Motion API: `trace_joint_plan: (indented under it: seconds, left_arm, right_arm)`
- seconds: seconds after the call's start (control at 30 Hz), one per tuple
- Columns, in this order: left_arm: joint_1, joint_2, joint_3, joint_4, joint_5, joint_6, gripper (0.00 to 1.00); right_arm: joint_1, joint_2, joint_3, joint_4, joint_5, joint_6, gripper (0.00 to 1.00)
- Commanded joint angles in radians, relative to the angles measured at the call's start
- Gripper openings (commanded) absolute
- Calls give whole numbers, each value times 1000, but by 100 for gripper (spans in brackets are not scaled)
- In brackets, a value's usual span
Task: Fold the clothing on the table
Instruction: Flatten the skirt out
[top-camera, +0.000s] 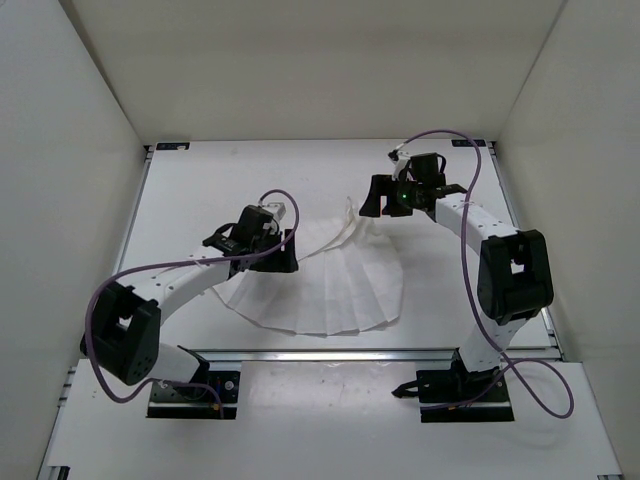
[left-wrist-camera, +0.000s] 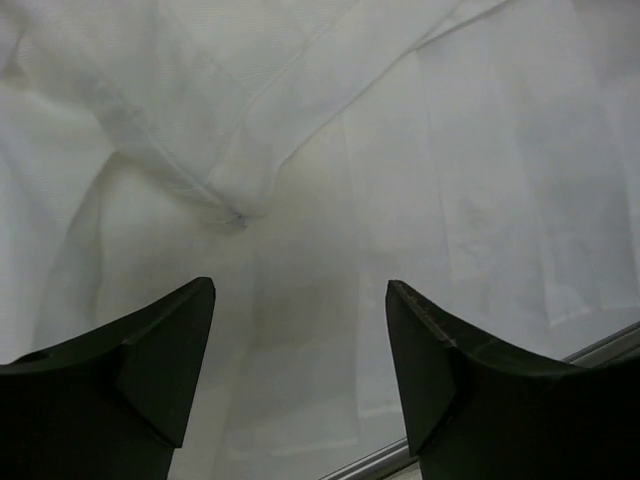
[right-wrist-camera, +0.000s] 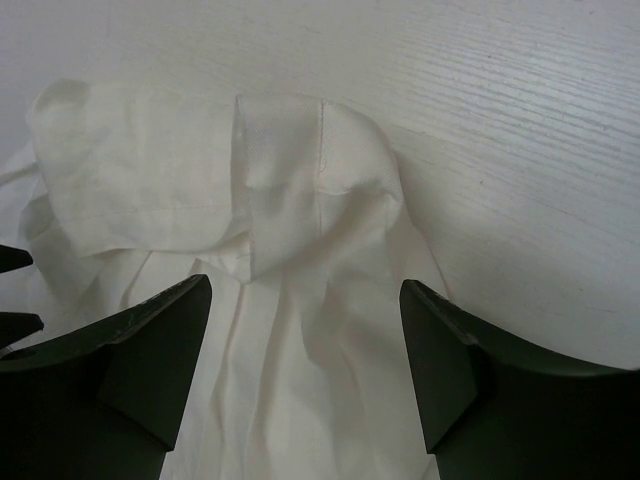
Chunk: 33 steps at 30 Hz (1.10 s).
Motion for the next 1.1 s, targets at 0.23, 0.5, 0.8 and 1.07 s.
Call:
trace_joint_plan:
  seconds: [0.23, 0.5, 0.8, 1.07]
  left_arm:
    - [114, 44, -89, 155, 74, -34, 77]
    - [114, 155, -21, 241, 48, -140, 65]
    - [114, 199, -32, 359, 19, -283, 16]
    - [156, 253, 136, 361, -58, -349, 0]
  right_arm:
    - [23, -27, 17, 8, 25, -16, 74]
    - [34, -48, 11, 17, 26, 8, 74]
    - [21, -54, 12, -6, 4, 7, 73]
    - [-54, -56, 14, 37, -58, 4, 70]
